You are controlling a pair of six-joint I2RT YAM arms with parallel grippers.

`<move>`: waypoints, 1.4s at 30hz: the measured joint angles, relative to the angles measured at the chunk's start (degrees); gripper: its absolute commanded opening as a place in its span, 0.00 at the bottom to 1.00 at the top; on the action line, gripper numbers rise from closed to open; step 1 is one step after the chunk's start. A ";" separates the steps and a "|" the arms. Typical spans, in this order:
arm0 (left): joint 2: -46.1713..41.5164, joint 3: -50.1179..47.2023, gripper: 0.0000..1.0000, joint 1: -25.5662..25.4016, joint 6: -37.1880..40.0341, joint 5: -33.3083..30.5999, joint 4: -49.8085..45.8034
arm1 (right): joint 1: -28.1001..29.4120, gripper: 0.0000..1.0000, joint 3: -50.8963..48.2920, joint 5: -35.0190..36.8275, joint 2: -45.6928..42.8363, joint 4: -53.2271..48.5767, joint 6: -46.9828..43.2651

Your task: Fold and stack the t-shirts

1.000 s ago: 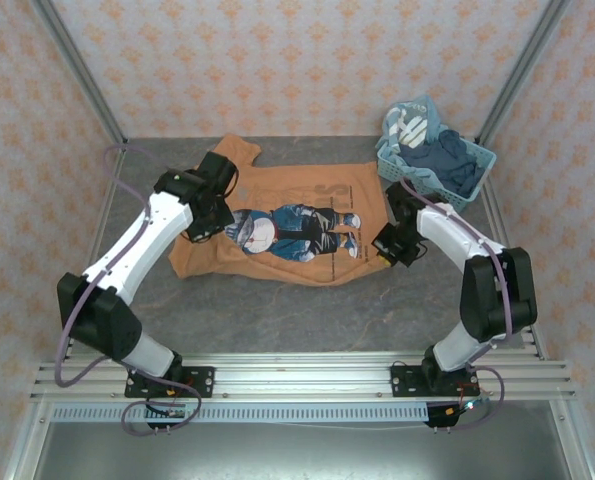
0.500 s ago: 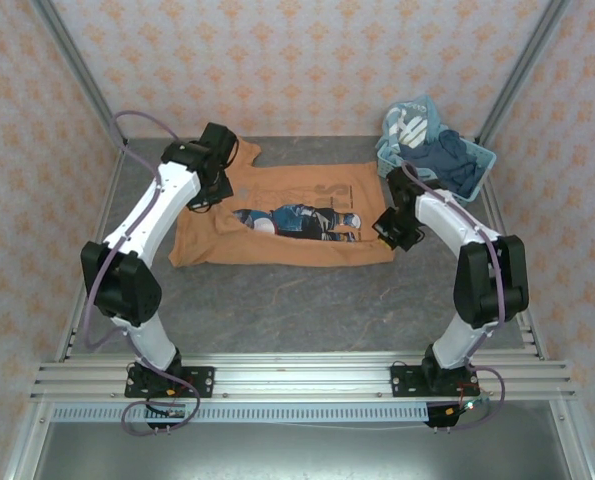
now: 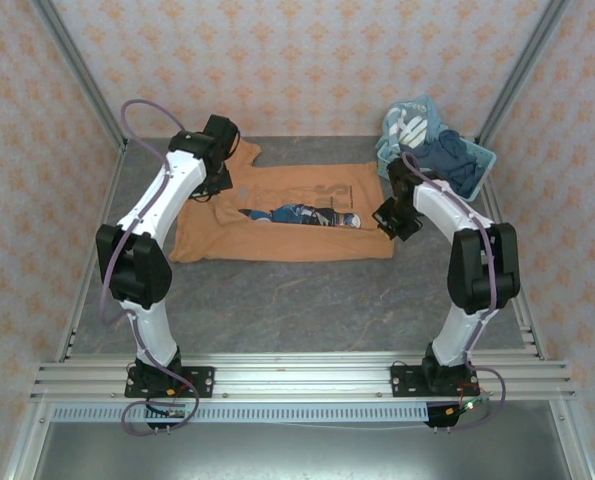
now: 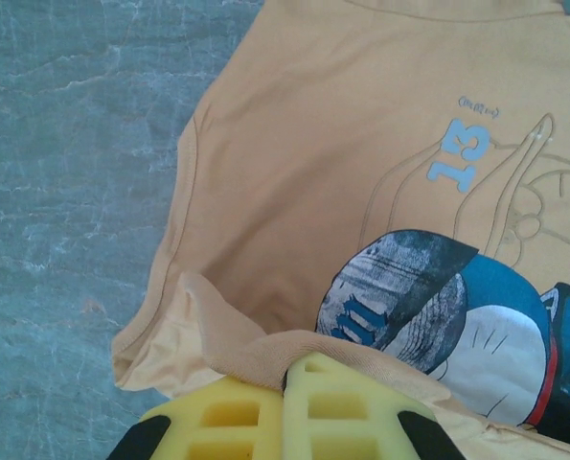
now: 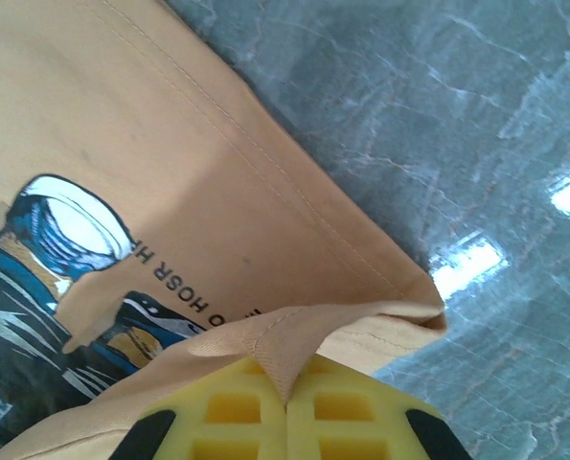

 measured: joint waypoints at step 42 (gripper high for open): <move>-11.17 -27.41 0.40 16.20 -7.80 13.57 8.31 | -2.75 0.39 -1.49 -4.52 -2.80 2.34 -9.35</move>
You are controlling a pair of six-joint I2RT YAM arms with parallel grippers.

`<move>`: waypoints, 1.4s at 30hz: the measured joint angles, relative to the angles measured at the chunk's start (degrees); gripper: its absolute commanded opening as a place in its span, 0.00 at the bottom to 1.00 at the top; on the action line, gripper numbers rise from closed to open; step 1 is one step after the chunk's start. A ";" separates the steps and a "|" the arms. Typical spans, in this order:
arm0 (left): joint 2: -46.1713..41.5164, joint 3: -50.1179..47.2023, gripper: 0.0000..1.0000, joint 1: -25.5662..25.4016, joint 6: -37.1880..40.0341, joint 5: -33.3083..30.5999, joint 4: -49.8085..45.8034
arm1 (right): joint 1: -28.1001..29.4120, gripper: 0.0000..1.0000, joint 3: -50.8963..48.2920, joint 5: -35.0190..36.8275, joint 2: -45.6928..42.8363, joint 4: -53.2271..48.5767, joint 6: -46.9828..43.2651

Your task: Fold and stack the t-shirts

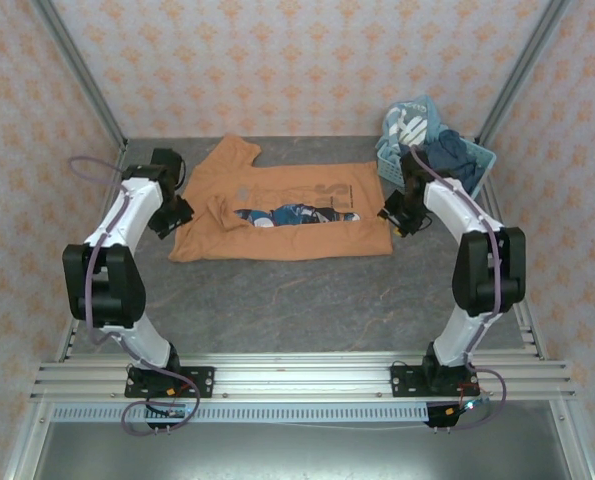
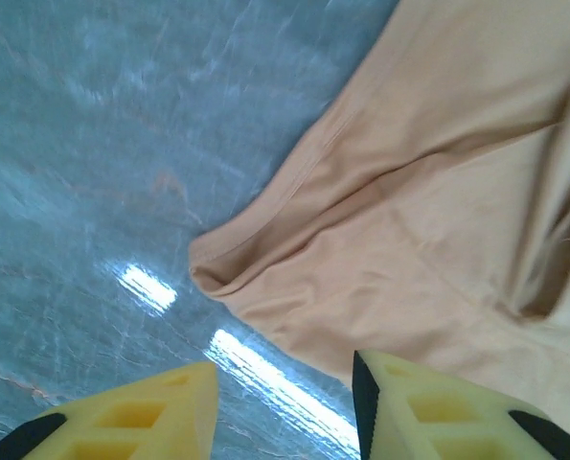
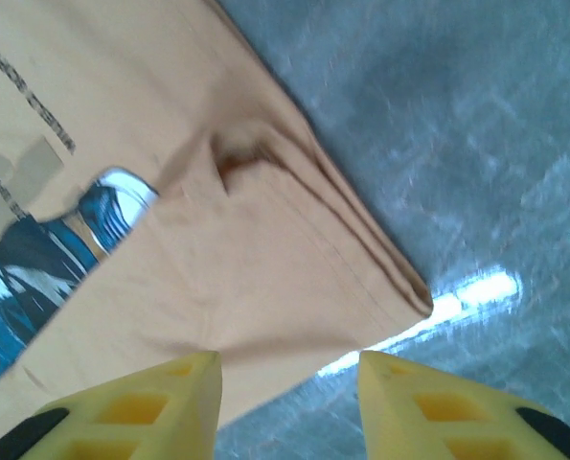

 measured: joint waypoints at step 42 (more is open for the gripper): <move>-8.52 -20.81 0.47 9.44 -14.32 4.39 12.48 | 2.40 0.49 -10.25 1.95 2.51 5.22 2.64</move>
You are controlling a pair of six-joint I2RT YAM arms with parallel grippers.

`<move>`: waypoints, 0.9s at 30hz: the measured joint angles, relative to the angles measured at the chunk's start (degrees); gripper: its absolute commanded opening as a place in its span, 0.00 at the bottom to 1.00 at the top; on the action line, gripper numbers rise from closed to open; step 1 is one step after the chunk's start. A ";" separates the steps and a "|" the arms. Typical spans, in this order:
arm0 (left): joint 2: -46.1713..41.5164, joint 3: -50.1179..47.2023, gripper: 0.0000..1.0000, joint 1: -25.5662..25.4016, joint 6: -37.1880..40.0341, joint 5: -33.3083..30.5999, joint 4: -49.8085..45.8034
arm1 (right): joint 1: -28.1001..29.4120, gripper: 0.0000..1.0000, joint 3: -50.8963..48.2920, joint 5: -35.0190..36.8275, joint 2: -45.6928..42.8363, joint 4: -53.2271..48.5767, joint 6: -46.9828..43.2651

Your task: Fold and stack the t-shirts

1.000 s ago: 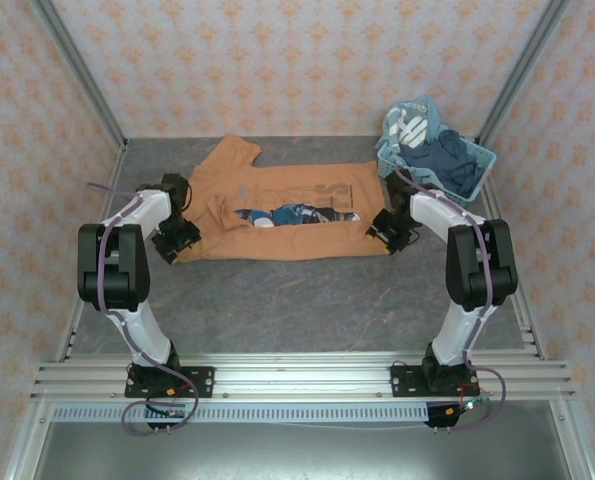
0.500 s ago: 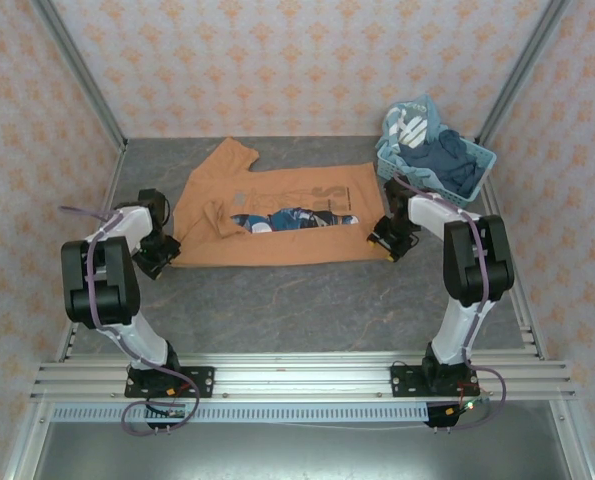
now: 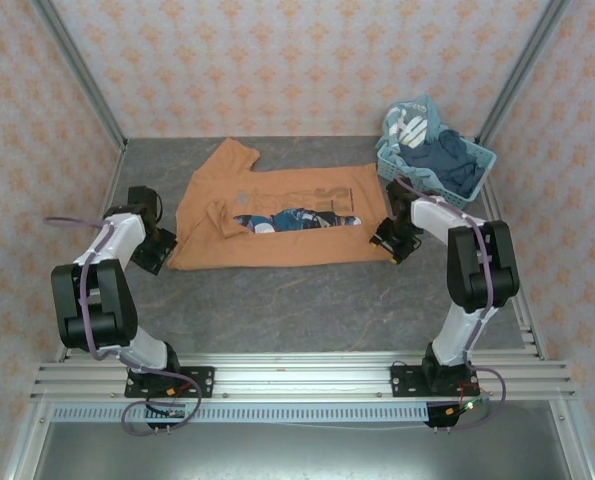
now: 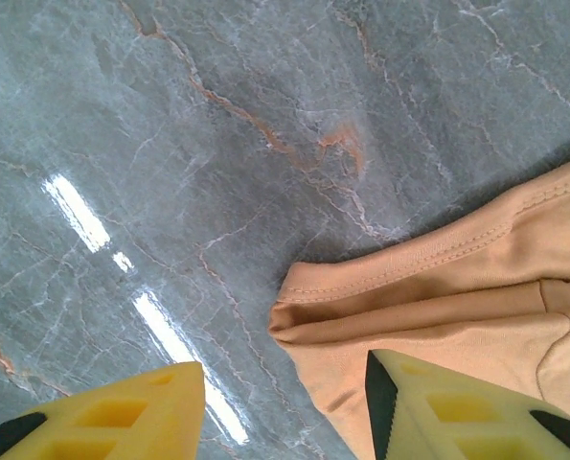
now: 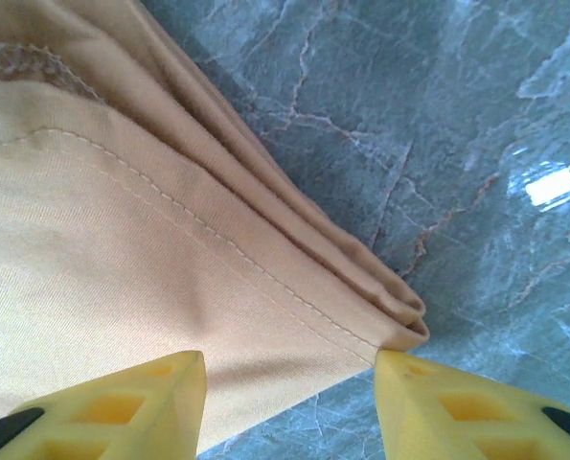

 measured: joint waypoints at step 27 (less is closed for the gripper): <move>2.40 -8.57 0.11 -0.90 -5.11 0.11 1.99 | 0.98 0.26 -7.37 2.56 -4.00 0.66 0.24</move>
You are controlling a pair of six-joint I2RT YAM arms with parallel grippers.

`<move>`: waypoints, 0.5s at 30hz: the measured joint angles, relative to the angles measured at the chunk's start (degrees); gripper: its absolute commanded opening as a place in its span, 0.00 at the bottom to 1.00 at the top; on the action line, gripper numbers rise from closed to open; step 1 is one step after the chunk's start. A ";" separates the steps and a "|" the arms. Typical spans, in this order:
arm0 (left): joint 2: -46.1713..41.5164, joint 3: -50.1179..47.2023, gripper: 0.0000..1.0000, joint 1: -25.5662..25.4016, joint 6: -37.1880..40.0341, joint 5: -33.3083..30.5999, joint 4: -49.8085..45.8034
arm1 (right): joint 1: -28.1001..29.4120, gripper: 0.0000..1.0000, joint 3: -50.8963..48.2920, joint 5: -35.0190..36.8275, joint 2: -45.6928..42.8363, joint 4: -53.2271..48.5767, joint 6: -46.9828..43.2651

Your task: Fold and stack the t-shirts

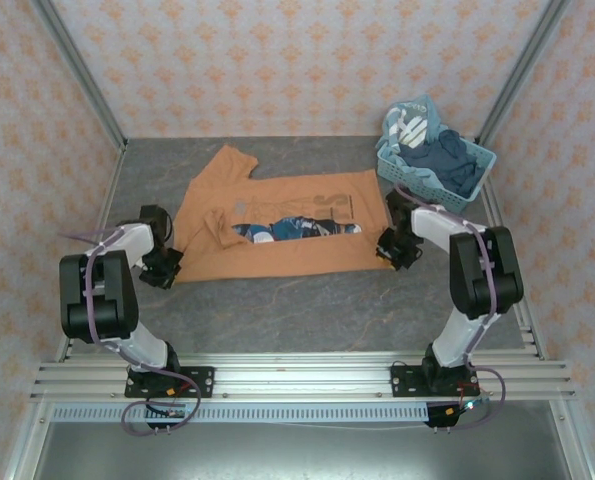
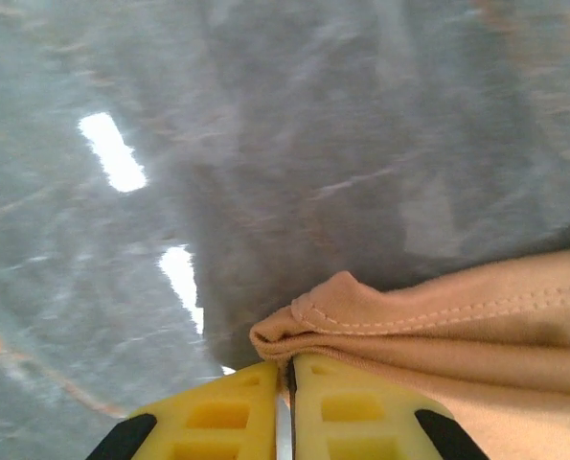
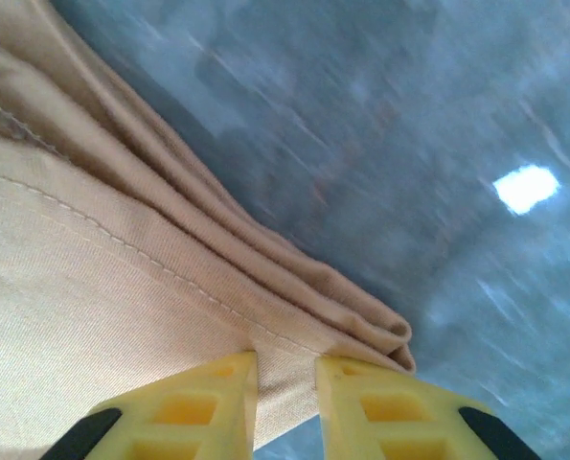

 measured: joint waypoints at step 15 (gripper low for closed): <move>-13.68 6.49 0.53 -12.87 -0.13 0.98 -1.60 | 3.98 0.60 -3.41 -7.10 -16.52 3.37 -0.52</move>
